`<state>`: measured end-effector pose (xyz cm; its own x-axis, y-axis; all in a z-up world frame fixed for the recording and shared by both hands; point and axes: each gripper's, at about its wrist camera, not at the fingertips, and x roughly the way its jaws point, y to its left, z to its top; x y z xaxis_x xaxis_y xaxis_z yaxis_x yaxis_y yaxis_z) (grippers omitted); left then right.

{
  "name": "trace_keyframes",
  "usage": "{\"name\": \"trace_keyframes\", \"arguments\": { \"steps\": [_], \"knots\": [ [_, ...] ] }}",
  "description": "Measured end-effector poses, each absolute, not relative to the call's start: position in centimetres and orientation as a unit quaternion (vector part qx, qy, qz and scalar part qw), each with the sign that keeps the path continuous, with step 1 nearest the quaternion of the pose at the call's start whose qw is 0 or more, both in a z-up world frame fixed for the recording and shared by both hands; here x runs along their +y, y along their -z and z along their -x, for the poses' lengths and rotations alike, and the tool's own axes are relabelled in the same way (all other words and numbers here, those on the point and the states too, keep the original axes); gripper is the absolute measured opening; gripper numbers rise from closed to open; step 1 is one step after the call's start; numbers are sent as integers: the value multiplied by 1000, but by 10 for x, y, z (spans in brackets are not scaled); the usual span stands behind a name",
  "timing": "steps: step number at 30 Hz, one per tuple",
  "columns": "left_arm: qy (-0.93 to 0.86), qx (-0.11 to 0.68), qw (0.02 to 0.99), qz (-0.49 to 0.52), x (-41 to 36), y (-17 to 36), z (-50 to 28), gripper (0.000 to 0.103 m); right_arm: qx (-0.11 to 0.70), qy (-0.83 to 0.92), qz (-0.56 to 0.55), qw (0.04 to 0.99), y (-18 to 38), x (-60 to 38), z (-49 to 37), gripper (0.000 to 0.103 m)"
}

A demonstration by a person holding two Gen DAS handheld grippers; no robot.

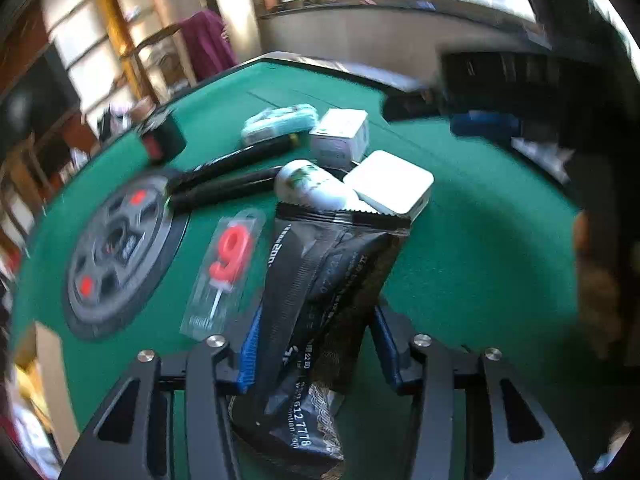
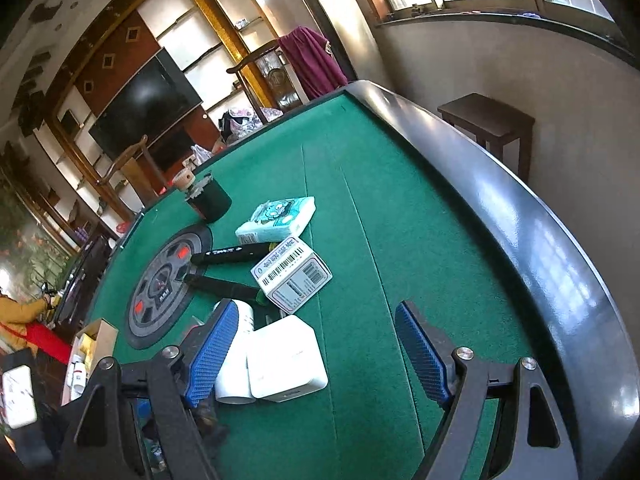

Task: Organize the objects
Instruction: 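Grasp the black snack bag with the left gripper while the right approaches white packs, then grasp the red candle pack with the right gripper while the left holds the snack bag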

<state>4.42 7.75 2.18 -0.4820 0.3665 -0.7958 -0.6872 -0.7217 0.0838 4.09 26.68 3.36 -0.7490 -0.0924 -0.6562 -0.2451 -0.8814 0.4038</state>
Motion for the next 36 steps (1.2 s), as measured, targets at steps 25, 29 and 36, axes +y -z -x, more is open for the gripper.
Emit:
{"name": "trace_keyframes", "arguments": {
  "steps": [25, 29, 36],
  "knots": [
    [-891, -38, 245, 380, -117, -80, -100, 47, 128, -882, 449, -65, -39, 135, 6, 85],
    [-891, -51, 246, 379, -129, -76, -101, 47, 133, -863, 486, -43, -24, 108, 26, 84],
    [-888, -88, 243, 380, -165, -72, -100, 47, 37, -858, 509, 63, -4, 80, 53, 74]
  ]
}}
